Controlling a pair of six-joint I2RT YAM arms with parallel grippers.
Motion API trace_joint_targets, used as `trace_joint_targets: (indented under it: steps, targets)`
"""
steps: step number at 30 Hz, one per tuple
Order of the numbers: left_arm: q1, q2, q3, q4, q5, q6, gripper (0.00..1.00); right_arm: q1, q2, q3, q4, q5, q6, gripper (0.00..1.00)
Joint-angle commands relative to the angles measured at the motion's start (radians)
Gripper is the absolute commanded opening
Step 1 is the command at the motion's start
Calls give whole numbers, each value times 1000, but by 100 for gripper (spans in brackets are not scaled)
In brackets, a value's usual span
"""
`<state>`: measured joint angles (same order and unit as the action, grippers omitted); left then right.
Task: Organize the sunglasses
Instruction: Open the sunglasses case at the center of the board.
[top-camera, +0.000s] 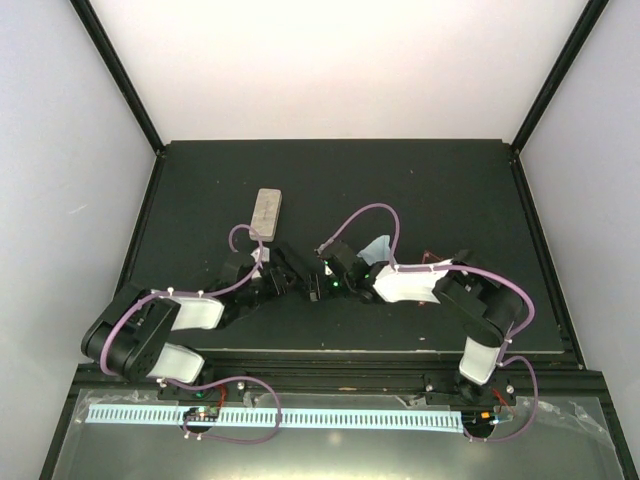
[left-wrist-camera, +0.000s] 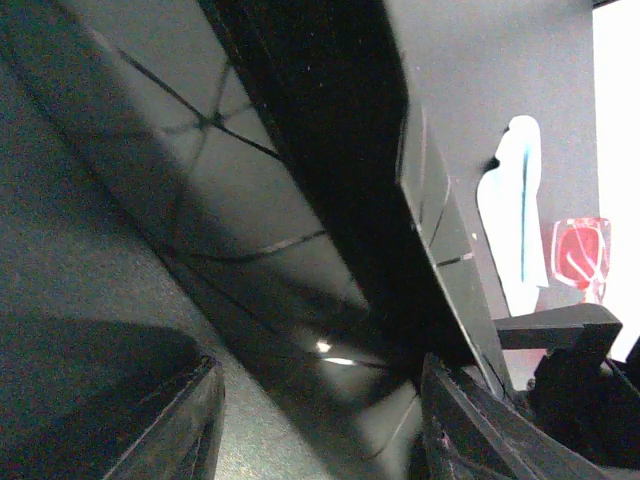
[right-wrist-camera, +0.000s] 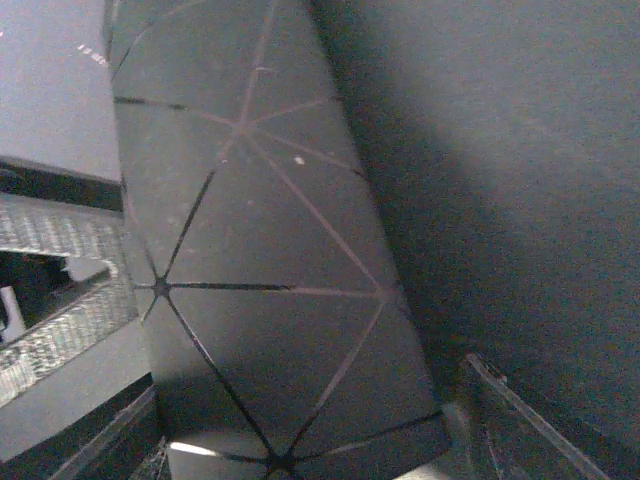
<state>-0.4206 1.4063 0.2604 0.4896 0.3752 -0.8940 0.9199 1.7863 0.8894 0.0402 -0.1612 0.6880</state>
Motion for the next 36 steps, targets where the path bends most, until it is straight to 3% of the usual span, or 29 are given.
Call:
trace_joint_targets:
  steps: [1, 11, 26, 36]
  targets:
    - [-1, 23, -1, -196, -119, 72, 53, -1, -41, -21, -21, 131, 53, 71]
    - [-1, 108, 29, -190, -117, 93, 53, -3, -60, 52, -139, 355, 50, 71]
    - [0, 127, 60, -229, -150, 131, 53, -78, 63, 209, -273, 460, 75, 70]
    - [-1, 137, 83, -248, -160, 154, 51, -86, 93, 199, -313, 485, 55, 50]
